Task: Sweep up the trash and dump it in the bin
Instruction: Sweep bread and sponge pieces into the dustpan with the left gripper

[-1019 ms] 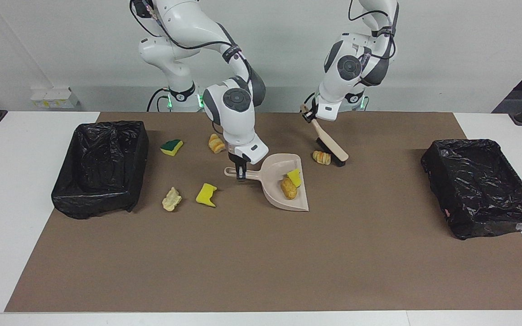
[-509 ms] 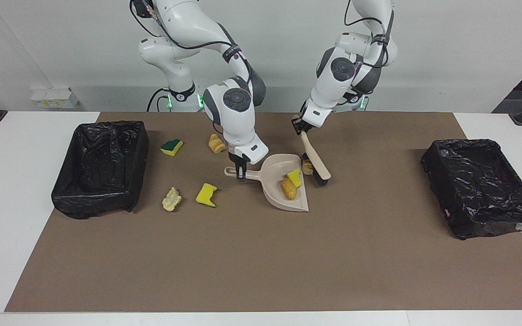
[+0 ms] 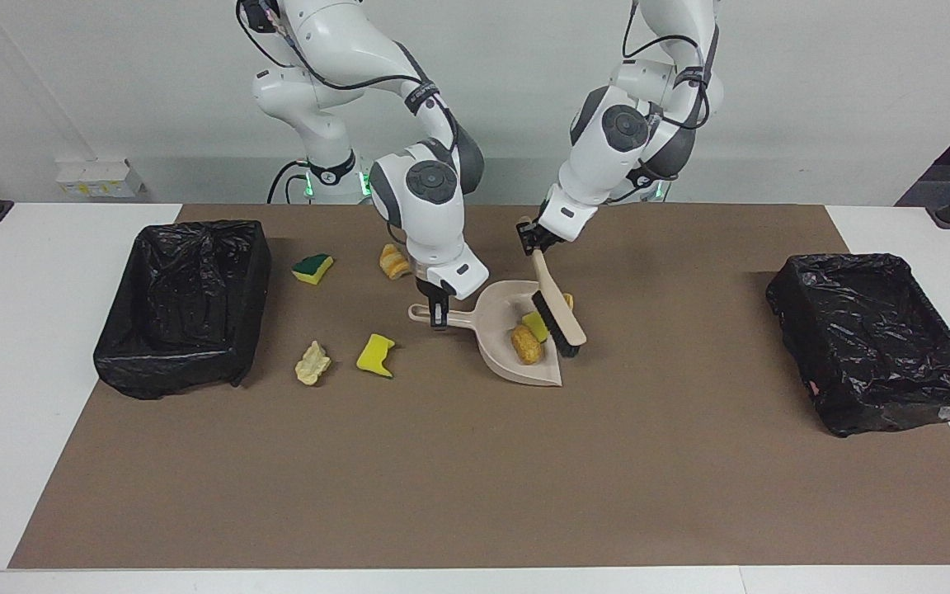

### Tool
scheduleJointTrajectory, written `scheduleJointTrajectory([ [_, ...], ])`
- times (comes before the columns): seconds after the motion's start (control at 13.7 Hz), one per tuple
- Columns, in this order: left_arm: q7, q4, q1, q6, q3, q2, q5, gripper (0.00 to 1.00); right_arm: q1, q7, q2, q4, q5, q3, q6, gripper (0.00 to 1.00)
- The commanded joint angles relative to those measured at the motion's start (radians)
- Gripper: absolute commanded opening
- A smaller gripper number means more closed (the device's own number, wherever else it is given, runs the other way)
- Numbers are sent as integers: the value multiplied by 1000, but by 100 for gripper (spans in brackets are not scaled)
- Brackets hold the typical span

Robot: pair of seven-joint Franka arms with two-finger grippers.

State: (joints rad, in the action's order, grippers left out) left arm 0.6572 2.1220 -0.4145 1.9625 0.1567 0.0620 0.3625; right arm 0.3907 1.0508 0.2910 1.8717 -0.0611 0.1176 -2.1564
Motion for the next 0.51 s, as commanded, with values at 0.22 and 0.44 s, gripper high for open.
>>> scheduleJointTrajectory([
  [0.22, -156, -19, 97, -246, -11, 74, -35, 0, -4, -12, 0, 9, 14, 10, -29, 0],
  [0.44, -173, 105, 115, -283, -8, 126, -89, 0, -4, -15, -1, 23, 15, 10, -55, 0],
])
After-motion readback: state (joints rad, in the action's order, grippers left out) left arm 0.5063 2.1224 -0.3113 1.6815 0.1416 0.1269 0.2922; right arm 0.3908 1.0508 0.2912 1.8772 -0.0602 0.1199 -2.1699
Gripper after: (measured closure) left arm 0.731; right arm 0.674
